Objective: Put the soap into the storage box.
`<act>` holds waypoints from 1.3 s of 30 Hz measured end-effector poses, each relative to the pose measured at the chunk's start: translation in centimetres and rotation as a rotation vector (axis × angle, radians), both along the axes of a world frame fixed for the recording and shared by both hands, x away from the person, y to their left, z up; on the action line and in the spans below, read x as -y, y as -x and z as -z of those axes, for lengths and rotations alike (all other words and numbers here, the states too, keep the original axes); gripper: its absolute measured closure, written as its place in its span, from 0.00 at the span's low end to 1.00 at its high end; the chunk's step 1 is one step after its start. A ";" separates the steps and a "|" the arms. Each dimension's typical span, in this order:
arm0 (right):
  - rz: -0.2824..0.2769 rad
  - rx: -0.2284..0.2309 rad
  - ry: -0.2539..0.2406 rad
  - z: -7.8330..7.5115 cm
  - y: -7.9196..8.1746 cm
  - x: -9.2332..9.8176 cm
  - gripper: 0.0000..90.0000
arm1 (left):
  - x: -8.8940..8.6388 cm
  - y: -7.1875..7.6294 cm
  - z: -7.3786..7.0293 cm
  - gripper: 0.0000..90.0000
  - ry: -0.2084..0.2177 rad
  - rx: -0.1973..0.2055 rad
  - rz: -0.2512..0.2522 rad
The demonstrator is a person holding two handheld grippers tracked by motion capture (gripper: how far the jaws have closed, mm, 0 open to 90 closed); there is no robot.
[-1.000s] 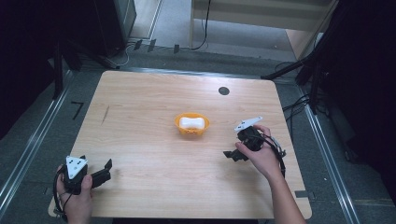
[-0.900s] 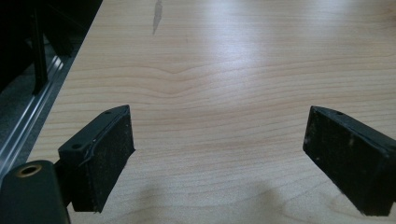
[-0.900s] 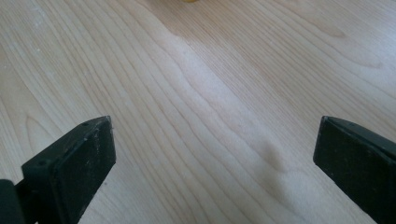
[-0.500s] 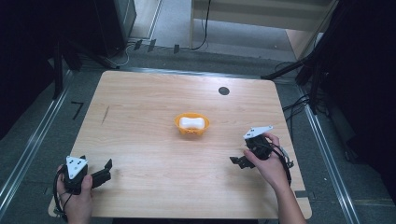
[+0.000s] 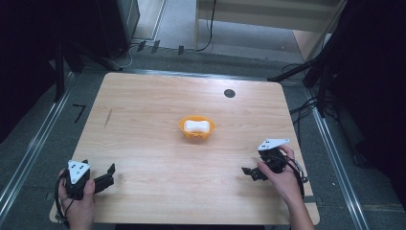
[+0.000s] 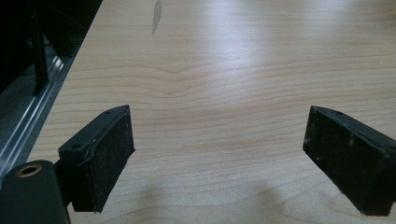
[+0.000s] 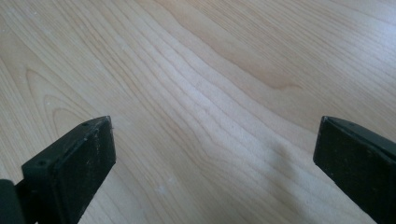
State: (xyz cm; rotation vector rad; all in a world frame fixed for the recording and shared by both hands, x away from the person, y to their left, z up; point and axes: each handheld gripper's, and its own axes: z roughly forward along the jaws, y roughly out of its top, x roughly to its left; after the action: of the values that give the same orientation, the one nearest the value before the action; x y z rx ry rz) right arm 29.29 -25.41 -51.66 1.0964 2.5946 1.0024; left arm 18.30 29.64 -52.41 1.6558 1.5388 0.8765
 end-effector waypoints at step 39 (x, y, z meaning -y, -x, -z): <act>0.184 0.068 -0.105 1.9 6.1 8.8 0.00 | 0.1 0.0 0.0 0.10 -0.012 -0.004 -0.004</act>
State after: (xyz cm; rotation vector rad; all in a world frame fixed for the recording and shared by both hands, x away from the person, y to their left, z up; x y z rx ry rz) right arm 23.18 -34.24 -53.56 1.2754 2.3609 1.1219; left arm 18.33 29.51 -52.42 1.6640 1.5428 0.8870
